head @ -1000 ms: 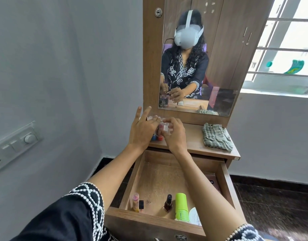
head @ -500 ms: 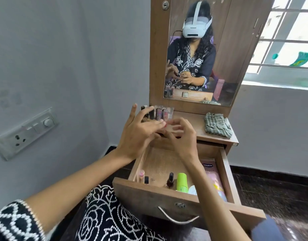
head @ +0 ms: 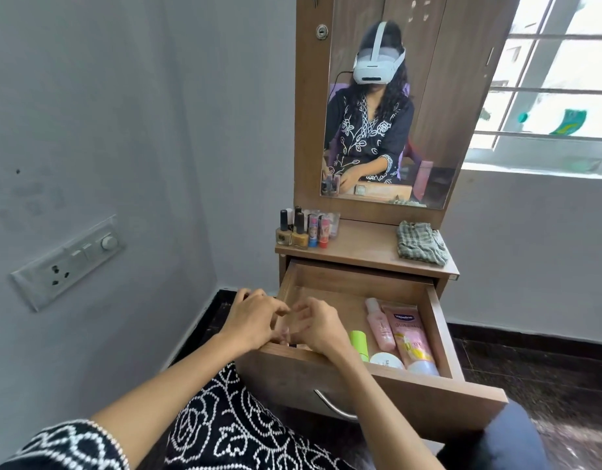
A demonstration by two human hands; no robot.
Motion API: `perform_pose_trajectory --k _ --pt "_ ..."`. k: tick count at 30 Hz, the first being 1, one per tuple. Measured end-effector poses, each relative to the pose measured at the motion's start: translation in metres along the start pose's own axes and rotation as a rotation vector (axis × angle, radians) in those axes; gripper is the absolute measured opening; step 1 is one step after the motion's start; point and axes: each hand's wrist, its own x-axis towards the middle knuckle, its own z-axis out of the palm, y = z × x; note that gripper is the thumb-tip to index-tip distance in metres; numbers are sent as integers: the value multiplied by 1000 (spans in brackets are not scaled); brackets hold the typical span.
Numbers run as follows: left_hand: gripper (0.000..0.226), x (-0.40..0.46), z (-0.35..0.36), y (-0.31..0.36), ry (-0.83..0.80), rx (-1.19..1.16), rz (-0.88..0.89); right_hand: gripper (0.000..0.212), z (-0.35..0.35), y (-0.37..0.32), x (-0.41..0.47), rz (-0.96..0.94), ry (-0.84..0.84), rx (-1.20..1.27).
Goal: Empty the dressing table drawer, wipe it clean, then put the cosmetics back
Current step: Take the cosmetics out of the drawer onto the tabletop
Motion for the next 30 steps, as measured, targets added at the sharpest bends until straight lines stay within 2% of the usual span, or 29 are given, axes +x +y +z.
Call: perform_pose_trajectory --k 5,10,14,20,24,30 --pt "46 4 5 -2 -80 20 -7 44 7 4 2 93 -44 -65" --pt "29 7 8 -2 -114 13 -2 28 8 4 5 193 -104 -103" --pt "21 8 11 -2 -78 17 4 28 8 5 6 187 -137 -141" --pt "19 7 11 -1 -74 13 23 28 7 3 5 191 -124 -147" --pt "19 5 10 0 -52 30 49 29 9 5 2 159 -48 -96" --pt "22 11 -5 7 74 30 66 16 6 10 -4 -56 186 131"
